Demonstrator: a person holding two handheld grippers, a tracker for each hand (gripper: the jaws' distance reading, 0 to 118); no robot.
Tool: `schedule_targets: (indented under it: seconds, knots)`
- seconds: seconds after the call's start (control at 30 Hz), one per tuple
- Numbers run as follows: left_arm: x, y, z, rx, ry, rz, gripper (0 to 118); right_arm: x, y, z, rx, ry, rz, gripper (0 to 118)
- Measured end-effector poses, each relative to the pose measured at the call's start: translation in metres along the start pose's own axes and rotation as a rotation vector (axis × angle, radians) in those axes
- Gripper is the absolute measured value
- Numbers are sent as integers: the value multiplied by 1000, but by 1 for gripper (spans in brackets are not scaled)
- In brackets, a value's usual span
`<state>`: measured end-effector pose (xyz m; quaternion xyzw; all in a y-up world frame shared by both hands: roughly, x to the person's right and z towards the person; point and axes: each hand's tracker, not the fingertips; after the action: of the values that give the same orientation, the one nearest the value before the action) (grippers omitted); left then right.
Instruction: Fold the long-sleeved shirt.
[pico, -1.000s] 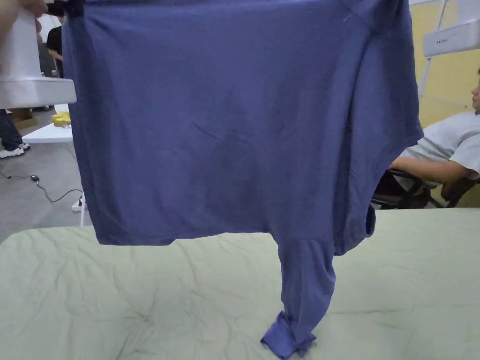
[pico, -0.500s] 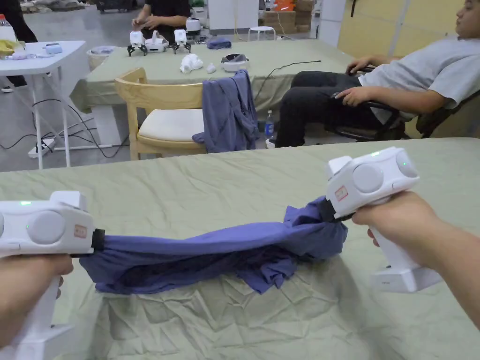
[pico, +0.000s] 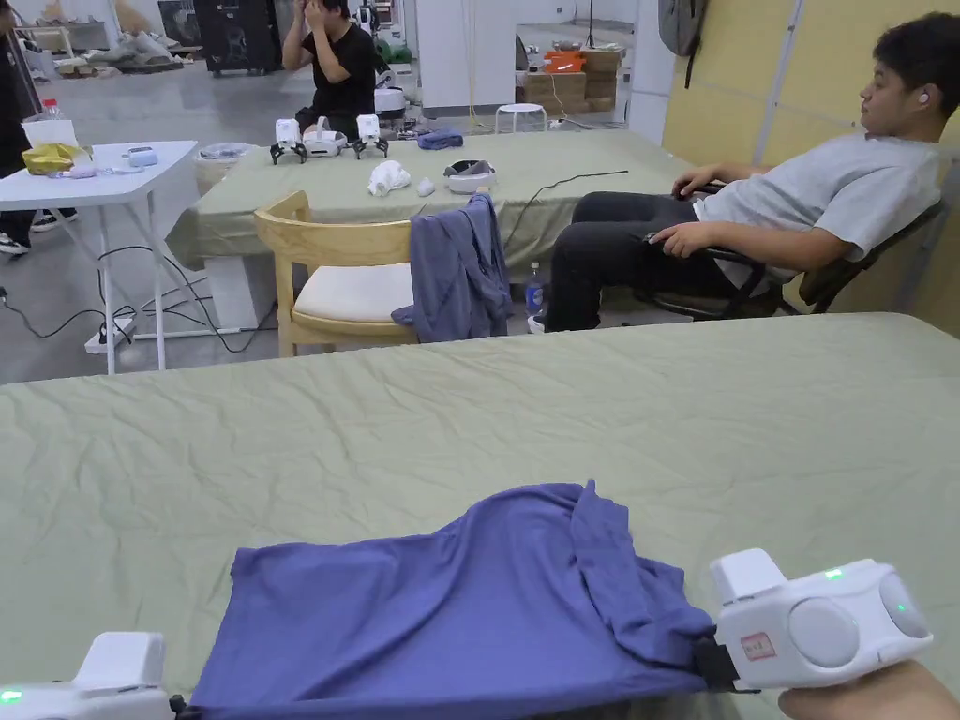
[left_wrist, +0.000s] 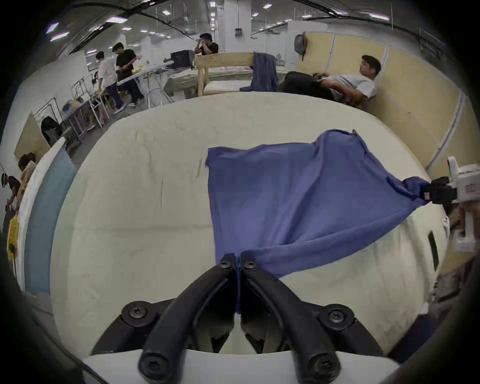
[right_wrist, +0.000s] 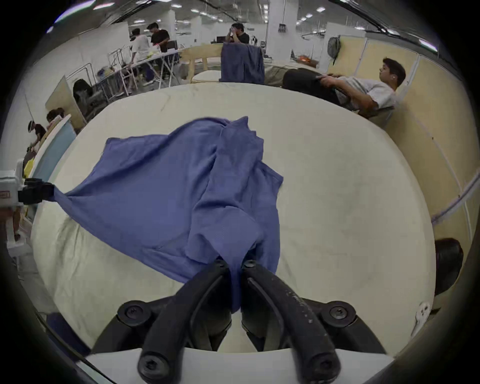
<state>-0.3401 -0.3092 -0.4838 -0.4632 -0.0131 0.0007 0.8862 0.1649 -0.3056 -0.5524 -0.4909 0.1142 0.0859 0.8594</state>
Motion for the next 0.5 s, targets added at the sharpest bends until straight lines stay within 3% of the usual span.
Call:
schedule_targets:
  seconds: [0.33, 0.5]
  knots:
    - [31, -148, 102, -116, -46, 7, 0, -16, -154, 80, -55, 26, 8, 9]
    - [37, -214, 122, -168, -52, 29, 0, -24, -211, 95, -82, 48, -34, 9]
